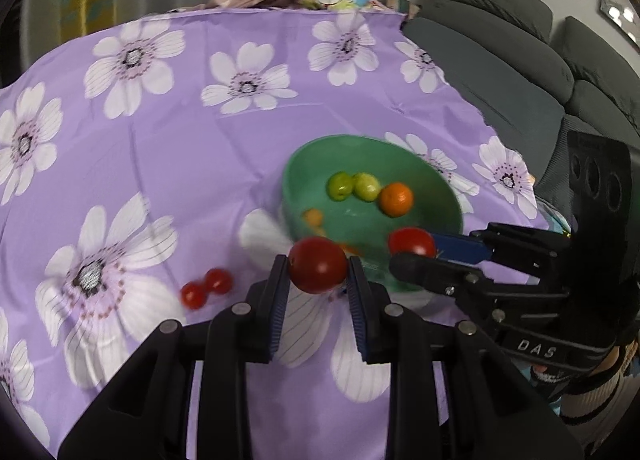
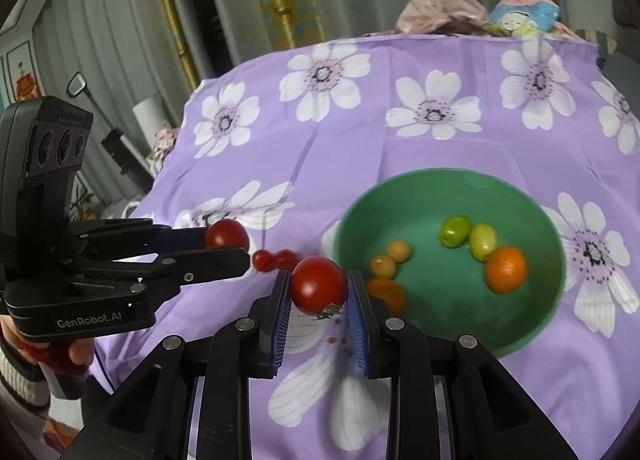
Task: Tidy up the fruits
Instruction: 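Carry both held cherry tomatoes over the green bowl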
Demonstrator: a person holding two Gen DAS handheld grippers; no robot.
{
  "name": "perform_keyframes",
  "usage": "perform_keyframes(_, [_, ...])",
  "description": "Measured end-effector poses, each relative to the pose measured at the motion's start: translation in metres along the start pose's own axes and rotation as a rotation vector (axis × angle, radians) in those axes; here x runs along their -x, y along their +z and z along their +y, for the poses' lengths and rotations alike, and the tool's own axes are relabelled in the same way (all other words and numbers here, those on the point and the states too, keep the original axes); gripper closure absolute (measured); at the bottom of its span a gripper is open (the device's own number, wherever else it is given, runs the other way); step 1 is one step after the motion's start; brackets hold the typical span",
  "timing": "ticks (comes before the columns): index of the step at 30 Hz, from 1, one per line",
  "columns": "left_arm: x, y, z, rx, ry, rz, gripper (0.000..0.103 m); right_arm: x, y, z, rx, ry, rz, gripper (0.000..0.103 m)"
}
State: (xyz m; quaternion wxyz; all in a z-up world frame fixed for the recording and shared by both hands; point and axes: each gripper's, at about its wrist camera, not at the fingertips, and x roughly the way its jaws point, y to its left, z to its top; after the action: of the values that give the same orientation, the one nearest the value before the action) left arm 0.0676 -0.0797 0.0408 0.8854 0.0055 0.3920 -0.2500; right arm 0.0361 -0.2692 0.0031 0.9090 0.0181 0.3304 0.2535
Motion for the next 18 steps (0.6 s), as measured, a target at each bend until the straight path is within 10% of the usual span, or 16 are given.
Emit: perform_keyframes(18, [-0.061,0.024,-0.031,-0.063,-0.022,0.075,0.075,0.011,-0.011,-0.052,-0.12,-0.077,-0.034,0.074])
